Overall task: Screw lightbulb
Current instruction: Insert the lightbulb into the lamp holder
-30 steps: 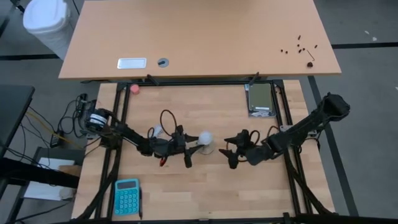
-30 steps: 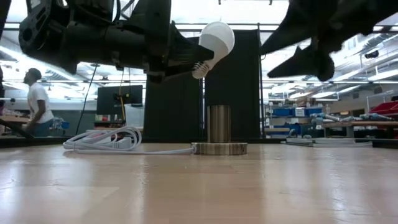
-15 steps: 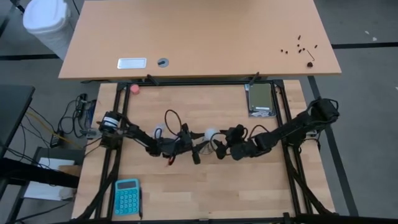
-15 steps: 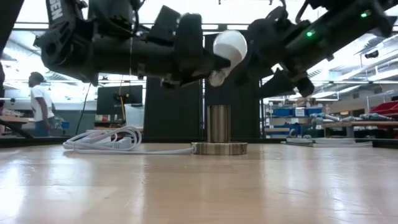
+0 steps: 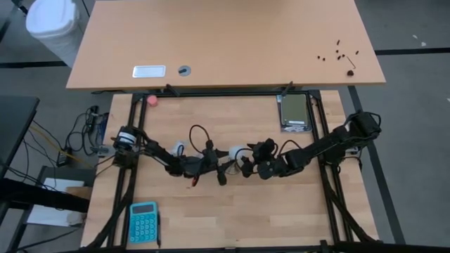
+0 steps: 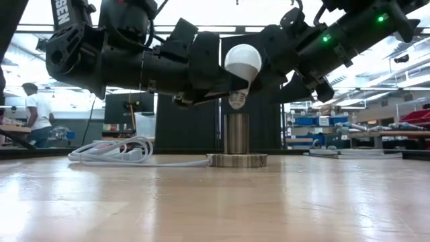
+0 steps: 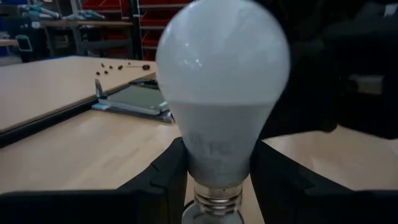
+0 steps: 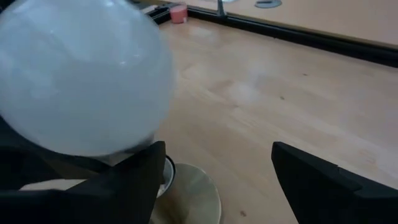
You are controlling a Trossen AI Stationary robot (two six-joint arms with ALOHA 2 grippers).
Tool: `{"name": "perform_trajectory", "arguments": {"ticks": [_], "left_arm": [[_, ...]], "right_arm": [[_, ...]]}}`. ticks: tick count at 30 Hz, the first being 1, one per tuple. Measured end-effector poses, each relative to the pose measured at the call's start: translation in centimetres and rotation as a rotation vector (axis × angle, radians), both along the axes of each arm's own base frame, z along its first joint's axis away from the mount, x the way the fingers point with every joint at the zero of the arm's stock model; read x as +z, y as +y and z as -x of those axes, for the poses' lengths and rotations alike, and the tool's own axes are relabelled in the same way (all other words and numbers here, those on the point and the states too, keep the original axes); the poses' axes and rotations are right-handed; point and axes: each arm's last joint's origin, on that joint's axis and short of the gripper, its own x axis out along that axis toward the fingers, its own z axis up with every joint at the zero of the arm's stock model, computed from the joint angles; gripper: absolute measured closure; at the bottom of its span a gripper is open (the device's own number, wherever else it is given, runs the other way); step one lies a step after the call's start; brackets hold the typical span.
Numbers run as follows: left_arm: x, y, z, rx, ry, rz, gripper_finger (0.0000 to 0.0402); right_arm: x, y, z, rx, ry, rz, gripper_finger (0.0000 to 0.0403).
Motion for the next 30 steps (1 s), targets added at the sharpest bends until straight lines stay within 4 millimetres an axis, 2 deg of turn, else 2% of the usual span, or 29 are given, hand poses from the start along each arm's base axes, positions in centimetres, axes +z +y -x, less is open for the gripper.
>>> {"name": "perform_trajectory", "arguments": {"ticks": [19,30], "left_arm": [[-0.7,0.1,0.0,-0.004,0.07,0.005,0.0247],[-1.1,-0.6,0.3,0.017,0.12,-0.031,0.0247]], "right_arm": [[-0.1,0.1,-0.1,0.051,0.014,-0.043,0.0094],[-0.6,0.1,0.2,0.087,0.058,-0.117,0.0094]]}}
